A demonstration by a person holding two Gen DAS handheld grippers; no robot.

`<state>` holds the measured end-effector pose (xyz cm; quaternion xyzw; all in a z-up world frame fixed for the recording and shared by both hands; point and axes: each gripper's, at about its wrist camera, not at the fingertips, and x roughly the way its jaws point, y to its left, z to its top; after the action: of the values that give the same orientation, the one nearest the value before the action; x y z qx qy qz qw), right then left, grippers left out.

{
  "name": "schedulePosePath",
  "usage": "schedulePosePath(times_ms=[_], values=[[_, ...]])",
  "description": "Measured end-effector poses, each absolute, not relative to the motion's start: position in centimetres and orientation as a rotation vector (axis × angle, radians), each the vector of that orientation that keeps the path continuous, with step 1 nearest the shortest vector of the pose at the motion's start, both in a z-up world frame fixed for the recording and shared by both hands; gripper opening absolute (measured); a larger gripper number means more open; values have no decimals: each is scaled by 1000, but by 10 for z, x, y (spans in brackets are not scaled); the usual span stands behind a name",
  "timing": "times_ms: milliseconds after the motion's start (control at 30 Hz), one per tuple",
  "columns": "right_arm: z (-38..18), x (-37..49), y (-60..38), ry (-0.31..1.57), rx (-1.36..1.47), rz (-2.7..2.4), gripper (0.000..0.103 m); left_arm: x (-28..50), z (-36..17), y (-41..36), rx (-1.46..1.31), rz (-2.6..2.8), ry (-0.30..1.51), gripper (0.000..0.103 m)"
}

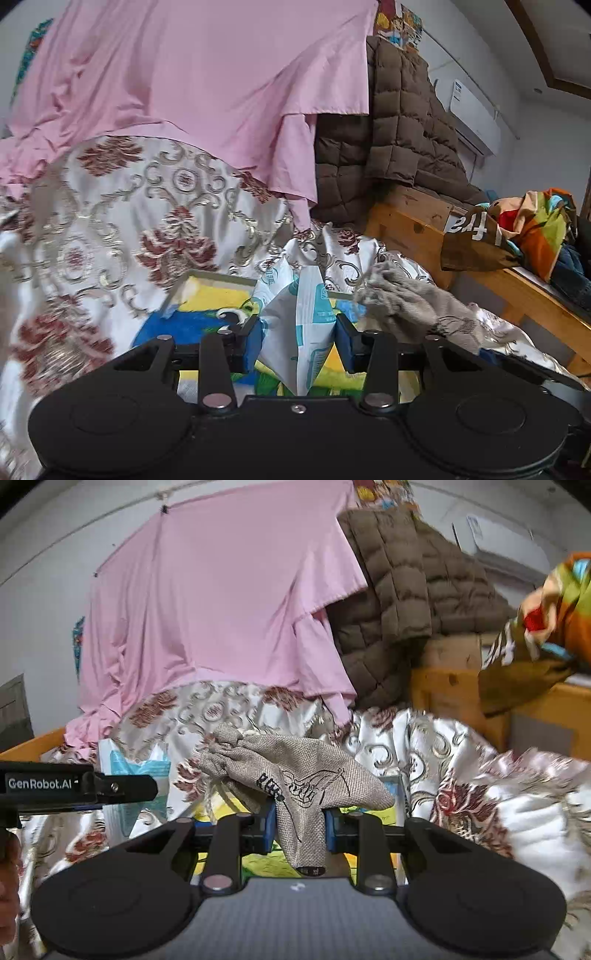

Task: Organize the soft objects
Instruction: 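Carry packet and pouch into the cartoon tray and open both tools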

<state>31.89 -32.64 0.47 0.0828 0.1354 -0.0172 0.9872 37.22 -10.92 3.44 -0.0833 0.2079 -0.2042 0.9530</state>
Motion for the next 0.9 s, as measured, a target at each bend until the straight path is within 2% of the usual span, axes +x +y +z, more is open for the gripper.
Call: schedulePosePath(times_ms=[233,467,633,900], values=[[-30,360,-352,397,197,-48,29,440,4,-137,-184,-446,516,44],[-52,375,-351,469,188,-46,30,469,-25,-156,-163,-431,636,44],[-58,380,-351,502,188,-36,38,476,-36,-165,-128,-394,693,45],[-62,383,-352,527,177,-26,44,480,-42,-170,-112,-361,737,46]])
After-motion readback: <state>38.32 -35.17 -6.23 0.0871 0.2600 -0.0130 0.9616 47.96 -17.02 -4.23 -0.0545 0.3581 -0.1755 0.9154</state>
